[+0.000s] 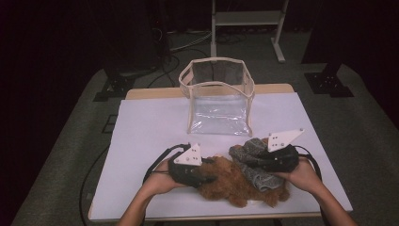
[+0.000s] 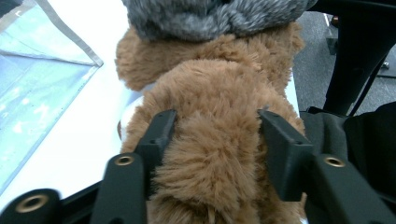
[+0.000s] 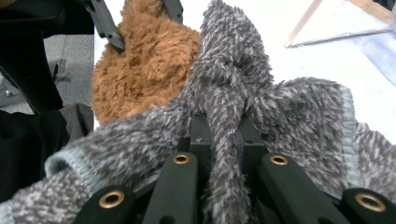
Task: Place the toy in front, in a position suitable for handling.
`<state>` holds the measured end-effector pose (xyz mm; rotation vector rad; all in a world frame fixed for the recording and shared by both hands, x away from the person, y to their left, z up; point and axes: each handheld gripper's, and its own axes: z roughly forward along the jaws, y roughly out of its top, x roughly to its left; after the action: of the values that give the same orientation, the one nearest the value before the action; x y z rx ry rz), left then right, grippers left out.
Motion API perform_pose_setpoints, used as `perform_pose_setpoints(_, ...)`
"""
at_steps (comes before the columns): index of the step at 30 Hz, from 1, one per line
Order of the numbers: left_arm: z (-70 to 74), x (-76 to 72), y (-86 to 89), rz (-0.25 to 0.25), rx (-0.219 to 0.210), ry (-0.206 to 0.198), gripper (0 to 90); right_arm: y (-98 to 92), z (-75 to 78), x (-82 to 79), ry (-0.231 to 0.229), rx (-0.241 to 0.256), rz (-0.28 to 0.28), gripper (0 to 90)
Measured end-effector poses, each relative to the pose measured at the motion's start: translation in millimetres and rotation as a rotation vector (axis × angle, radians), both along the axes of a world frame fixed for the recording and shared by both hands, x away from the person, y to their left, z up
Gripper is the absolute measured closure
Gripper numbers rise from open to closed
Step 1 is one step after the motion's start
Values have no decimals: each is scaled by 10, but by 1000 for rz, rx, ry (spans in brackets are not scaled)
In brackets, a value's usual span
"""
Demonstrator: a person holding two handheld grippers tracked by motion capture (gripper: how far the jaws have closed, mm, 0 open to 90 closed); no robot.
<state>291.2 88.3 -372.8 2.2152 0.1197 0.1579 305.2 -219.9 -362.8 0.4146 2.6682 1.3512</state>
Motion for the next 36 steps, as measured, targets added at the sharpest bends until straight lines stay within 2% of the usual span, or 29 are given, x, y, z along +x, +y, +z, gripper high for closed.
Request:
perform_pose_setpoints(2,-8,3,-22,-3,-1,0,523,9,37,-8,-7,1,-1,805)
perform_pose_setpoints(3,-19,16,-58,-3,-10,5,541,67,157,-39,-40,14,11,804)
perform_pose_setpoints(4,-20,24,-70,-5,-10,5,543,109,203,-50,-55,22,22,804)
perform_pose_setpoints(7,-16,38,-98,-8,-8,1,544,199,258,-67,-63,36,45,804)
perform_pose_setpoints(8,-15,44,-121,-8,-12,-1,543,325,240,-64,-62,20,70,804)
perform_pose_setpoints(11,-11,40,-121,-8,-7,-4,531,389,155,-45,-45,-8,76,804)
perform_pose_setpoints(12,-5,33,-96,-5,-5,-10,518,376,18,-10,-14,-14,70,806)
perform_pose_setpoints(17,33,46,20,27,-10,-20,424,197,-89,32,13,6,37,810)
perform_pose_setpoints(18,32,70,109,42,-5,-14,425,103,-119,47,19,14,13,810)
perform_pose_setpoints(21,-14,93,167,51,-17,8,483,53,-115,59,23,12,0,810)
perform_pose_setpoints(22,-64,103,157,47,-44,27,507,53,-51,70,18,-1,-1,809)
perform_pose_setpoints(23,-64,103,157,47,-44,27,521,53,-51,70,18,-1,-1,809)
perform_pose_setpoints(24,-89,112,112,34,-53,33,528,123,61,49,-21,-5,10,809)
perform_pose_setpoints(26,-90,122,56,23,-58,35,534,253,163,34,-47,7,37,808)
perform_pose_setpoints(28,-79,125,13,14,-50,29,533,396,201,36,-60,-2,68,808)
perform_pose_setpoints(31,-76,117,15,11,-40,16,528,541,130,82,-51,-47,94,808)
perform_pose_setpoints(34,-88,121,75,27,-63,21,486,417,16,141,-20,-47,74,809)
perform_pose_setpoints(36,-112,129,108,35,-78,16,410,272,-57,167,-7,-38,50,810)
